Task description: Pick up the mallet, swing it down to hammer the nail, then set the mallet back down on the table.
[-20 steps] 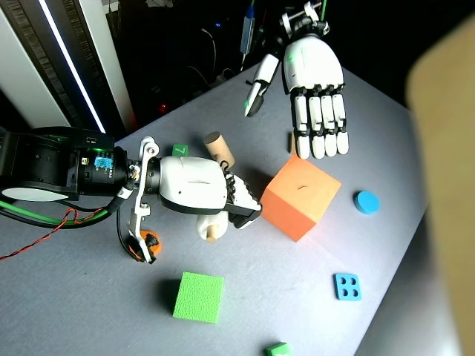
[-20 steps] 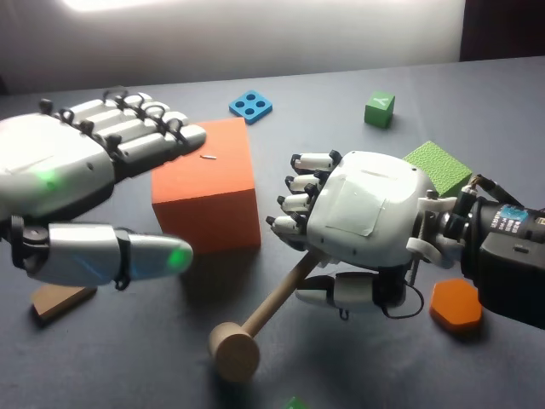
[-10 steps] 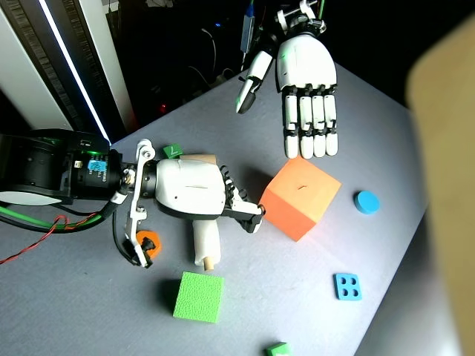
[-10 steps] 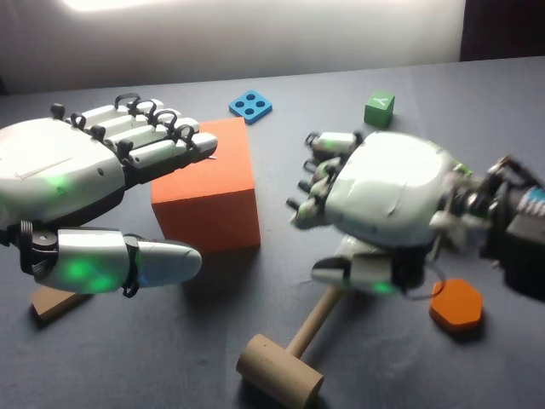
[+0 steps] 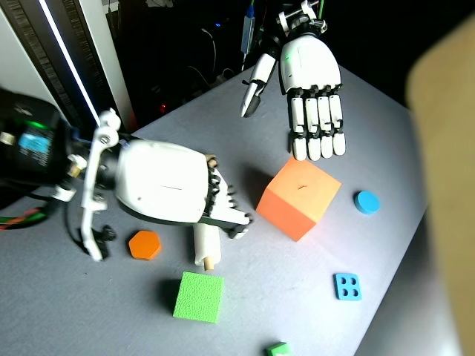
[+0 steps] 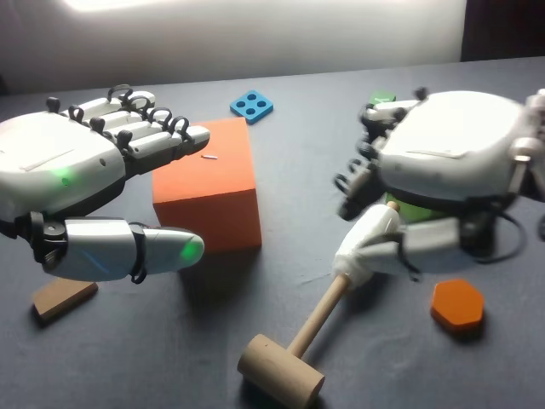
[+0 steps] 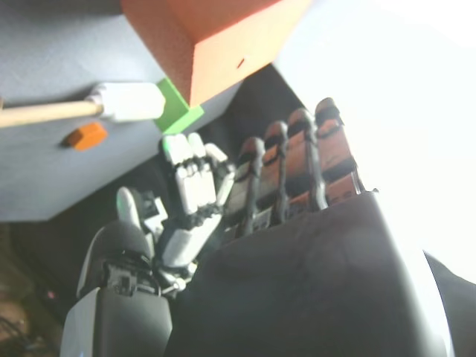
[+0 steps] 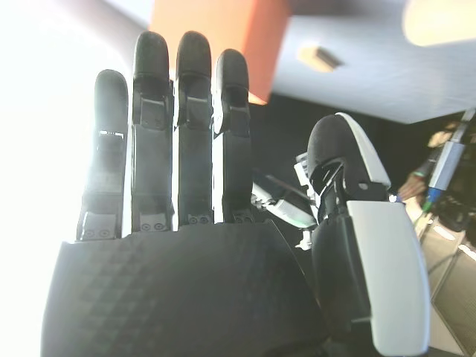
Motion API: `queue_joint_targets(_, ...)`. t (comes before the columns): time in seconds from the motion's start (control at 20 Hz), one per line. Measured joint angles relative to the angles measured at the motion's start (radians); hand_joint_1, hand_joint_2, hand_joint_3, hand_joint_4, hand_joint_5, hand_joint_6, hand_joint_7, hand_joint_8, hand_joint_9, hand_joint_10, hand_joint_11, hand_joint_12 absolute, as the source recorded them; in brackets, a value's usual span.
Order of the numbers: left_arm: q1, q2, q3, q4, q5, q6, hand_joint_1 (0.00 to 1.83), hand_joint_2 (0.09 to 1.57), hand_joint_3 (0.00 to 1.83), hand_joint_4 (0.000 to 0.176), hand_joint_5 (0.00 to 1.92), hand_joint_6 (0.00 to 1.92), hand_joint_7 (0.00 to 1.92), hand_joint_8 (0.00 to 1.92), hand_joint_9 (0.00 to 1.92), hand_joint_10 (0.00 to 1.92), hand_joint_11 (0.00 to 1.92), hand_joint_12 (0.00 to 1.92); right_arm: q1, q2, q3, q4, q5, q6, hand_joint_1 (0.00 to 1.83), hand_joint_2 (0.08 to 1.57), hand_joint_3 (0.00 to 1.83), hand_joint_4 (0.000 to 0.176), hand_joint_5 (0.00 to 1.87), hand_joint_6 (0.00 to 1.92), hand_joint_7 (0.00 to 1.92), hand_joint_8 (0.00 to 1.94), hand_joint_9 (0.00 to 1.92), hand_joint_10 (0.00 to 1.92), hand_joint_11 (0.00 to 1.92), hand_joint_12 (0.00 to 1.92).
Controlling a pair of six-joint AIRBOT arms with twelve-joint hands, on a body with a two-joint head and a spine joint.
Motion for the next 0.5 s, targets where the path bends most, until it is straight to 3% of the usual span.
queue_joint_targets(0.1, -0.003, 0.000, -0.010, -0.009, 0.006, 0.013, 0.00, 1.19, 0.00, 0.000, 0.11, 0.00, 0.15, 0.01, 0.11, 0.01, 0.03, 0.01, 0.031, 0.040, -0.014, 0.019, -0.054, -0.002, 0.35, 1.26, 0.00, 0.000, 0.87, 0.07, 0.92, 0.09, 0.59, 0.70, 0.21, 1.35)
queue_joint_targets(0.15, -0.003, 0.000, -0.013, -0.006, 0.008, 0.018, 0.00, 1.22, 0.01, 0.000, 0.16, 0.00, 0.20, 0.00, 0.16, 0.01, 0.05, 0.04, 0.053, 0.057, -0.015, 0.049, -0.080, -0.002, 0.38, 1.26, 0.00, 0.000, 0.84, 0.24, 0.85, 0.35, 0.55, 0.85, 0.24, 1.39)
queue_joint_targets(0.2, -0.003, 0.000, -0.024, -0.006, 0.010, 0.018, 0.00, 1.26, 0.00, 0.000, 0.20, 0.01, 0.25, 0.01, 0.21, 0.00, 0.01, 0.23, 0.072, 0.077, -0.020, 0.080, -0.107, -0.002, 0.41, 1.25, 0.00, 0.000, 0.73, 0.57, 0.71, 0.76, 0.53, 0.99, 0.27, 1.42)
queue_joint_targets(0.3, -0.003, 0.001, -0.031, -0.007, 0.011, 0.019, 0.00, 1.31, 0.00, 0.000, 0.33, 0.02, 0.40, 0.02, 0.32, 0.02, 0.00, 0.50, 0.077, 0.121, -0.038, 0.116, -0.143, 0.005, 0.47, 1.24, 0.00, 0.000, 0.47, 1.17, 0.53, 1.22, 0.47, 1.23, 0.26, 1.52)
queue_joint_targets(0.35, -0.003, 0.001, -0.035, -0.010, 0.011, 0.019, 0.03, 1.33, 0.00, 0.000, 0.41, 0.01, 0.49, 0.02, 0.38, 0.02, 0.00, 0.62, 0.078, 0.132, -0.040, 0.116, -0.156, 0.010, 0.50, 1.25, 0.00, 0.000, 0.40, 1.39, 0.44, 1.47, 0.41, 1.46, 0.23, 1.65)
queue_joint_targets(0.4, -0.011, 0.001, -0.035, -0.010, 0.016, 0.020, 0.05, 1.33, 0.00, 0.000, 0.47, 0.02, 0.56, 0.03, 0.44, 0.03, 0.00, 0.73, 0.080, 0.137, -0.040, 0.115, -0.158, 0.012, 0.51, 1.25, 0.00, 0.000, 0.37, 1.52, 0.38, 1.65, 0.36, 1.66, 0.22, 1.78)
queue_joint_targets(0.45, -0.018, 0.001, -0.037, -0.016, 0.015, 0.026, 0.03, 1.35, 0.01, 0.000, 0.51, 0.02, 0.61, 0.04, 0.48, 0.04, 0.00, 0.70, 0.080, 0.139, -0.040, 0.115, -0.148, 0.011, 0.51, 1.25, 0.00, 0.000, 0.38, 1.65, 0.39, 1.78, 0.37, 1.83, 0.25, 1.89)
queue_joint_targets(0.5, -0.024, 0.001, -0.039, -0.029, 0.015, 0.037, 0.17, 1.34, 0.00, 0.000, 0.59, 0.06, 0.70, 0.08, 0.56, 0.08, 0.00, 0.66, 0.080, 0.138, -0.040, 0.115, -0.143, 0.012, 0.50, 1.25, 0.00, 0.000, 0.39, 1.78, 0.42, 1.91, 0.45, 1.90, 0.41, 1.92)
